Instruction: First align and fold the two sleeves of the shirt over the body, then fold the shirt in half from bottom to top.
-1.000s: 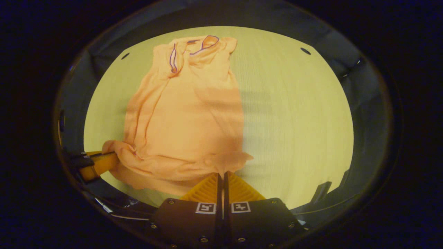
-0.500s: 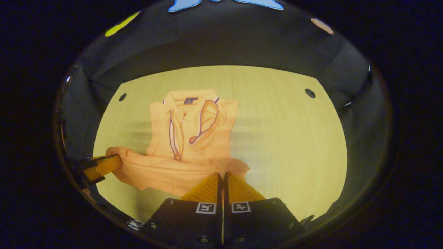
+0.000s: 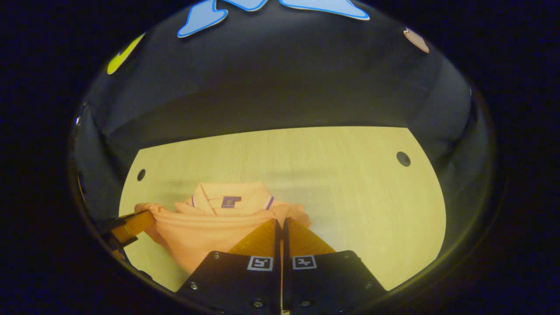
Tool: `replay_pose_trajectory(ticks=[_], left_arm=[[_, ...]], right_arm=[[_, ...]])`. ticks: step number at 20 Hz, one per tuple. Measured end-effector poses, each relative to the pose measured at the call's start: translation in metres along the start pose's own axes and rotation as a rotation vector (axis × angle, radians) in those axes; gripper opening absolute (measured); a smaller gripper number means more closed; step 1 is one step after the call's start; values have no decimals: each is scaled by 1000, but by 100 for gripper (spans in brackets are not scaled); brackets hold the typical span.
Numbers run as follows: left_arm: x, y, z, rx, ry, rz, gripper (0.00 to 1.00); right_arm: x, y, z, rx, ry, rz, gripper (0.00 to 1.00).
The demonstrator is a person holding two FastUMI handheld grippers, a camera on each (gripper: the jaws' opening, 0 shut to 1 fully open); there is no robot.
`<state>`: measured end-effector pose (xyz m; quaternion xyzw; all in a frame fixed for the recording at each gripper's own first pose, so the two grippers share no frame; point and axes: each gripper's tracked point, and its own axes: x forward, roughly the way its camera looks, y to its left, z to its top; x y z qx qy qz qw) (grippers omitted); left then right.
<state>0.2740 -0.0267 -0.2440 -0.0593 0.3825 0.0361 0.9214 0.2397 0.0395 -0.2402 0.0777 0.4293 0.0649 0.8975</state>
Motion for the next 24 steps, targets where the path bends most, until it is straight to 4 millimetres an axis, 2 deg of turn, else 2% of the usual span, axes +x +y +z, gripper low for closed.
replay_pose_trajectory(ticks=[3, 7, 9, 12, 13, 14, 16, 17, 19, 20, 21, 24], left_arm=[[26, -8, 16, 28, -74, 1, 6], [50, -17, 33, 42, -156, -6, 5], [59, -22, 34, 60, -162, -1, 5], [74, -27, 22, 70, -129, 10, 6], [77, -29, 19, 55, -124, 8, 9], [78, -26, 18, 38, -121, 3, 17], [75, -14, 13, 29, -104, 14, 46], [71, -10, 11, 31, -95, 15, 65], [63, -8, 11, 38, -96, 25, 78], [59, -7, 12, 39, -102, 25, 74], [52, -9, 15, 41, -110, 20, 82], [24, -14, 24, 52, -143, 9, 81]], right_arm=[[27, -6, 18, 22, -50, -19, 2], [45, -18, 24, 6, -98, -64, 2], [51, -22, 23, -12, -95, -79, 2], [58, -21, 18, -23, -90, -86, 2], [58, -23, 17, -21, -91, -93, 2], [59, -22, 17, -18, -93, -95, 2], [65, -23, 8, -12, -87, -88, 9], [63, -20, 4, -6, -69, -73, 9], [52, -24, 1, -1, -71, -75, 60], [50, -26, 2, 0, -80, -78, 65], [45, -26, 3, 0, -90, -81, 65], [30, -22, 4, -8, -119, -74, 65]])
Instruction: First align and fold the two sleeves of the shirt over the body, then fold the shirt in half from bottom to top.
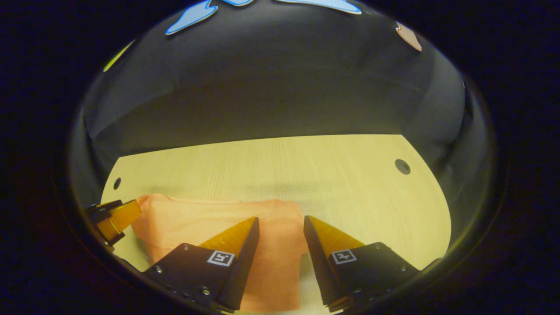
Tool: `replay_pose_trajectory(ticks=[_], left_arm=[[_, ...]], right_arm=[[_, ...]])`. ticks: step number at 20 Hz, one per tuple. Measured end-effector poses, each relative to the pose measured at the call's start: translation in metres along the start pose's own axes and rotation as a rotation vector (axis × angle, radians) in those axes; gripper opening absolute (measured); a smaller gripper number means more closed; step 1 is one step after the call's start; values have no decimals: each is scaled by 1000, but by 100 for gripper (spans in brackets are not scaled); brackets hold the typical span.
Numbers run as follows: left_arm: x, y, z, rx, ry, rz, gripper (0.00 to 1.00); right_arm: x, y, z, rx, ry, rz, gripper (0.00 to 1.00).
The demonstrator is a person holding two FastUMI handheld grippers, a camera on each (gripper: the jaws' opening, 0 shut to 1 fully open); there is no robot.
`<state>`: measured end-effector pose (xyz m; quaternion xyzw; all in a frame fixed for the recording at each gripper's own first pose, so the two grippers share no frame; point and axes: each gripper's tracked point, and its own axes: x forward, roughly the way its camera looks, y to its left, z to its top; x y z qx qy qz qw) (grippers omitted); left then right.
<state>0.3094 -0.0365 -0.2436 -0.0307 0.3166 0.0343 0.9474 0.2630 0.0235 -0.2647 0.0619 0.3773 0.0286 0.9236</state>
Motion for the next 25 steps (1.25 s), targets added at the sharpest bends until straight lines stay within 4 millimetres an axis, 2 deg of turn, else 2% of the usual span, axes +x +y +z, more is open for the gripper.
replay_pose_trajectory(ticks=[2, 3, 5, 6, 9, 15, 21, 22, 25], left_arm=[[-18, -4, 9, 8, -26, -3, 79], [-29, -7, 15, 10, -39, -7, 81], [-61, -18, 27, 7, -73, -21, 84], [-76, -21, 34, 7, -94, -24, 80], [-115, -29, 47, 14, -150, -41, 84], [-204, -41, 81, 70, -277, -56, 80], [-298, -44, 93, 80, -388, -78, 83], [-312, -43, 94, 89, -403, -75, 79], [-353, -40, 93, 86, -450, -70, 79]], right_arm=[[-17, 1, 6, -6, -25, 3, 66], [-27, 3, 10, -3, -41, 10, 66], [-49, 3, 17, 1, -72, 23, 66], [-58, 3, 23, 3, -90, 28, 65], [-87, 8, 33, 4, -140, 50, 66], [-158, 21, 50, 5, -234, 98, 65], [-233, 21, 58, -3, -331, 123, 65], [-245, 22, 58, -5, -349, 124, 65], [-281, 20, 56, -14, -398, 123, 65]])
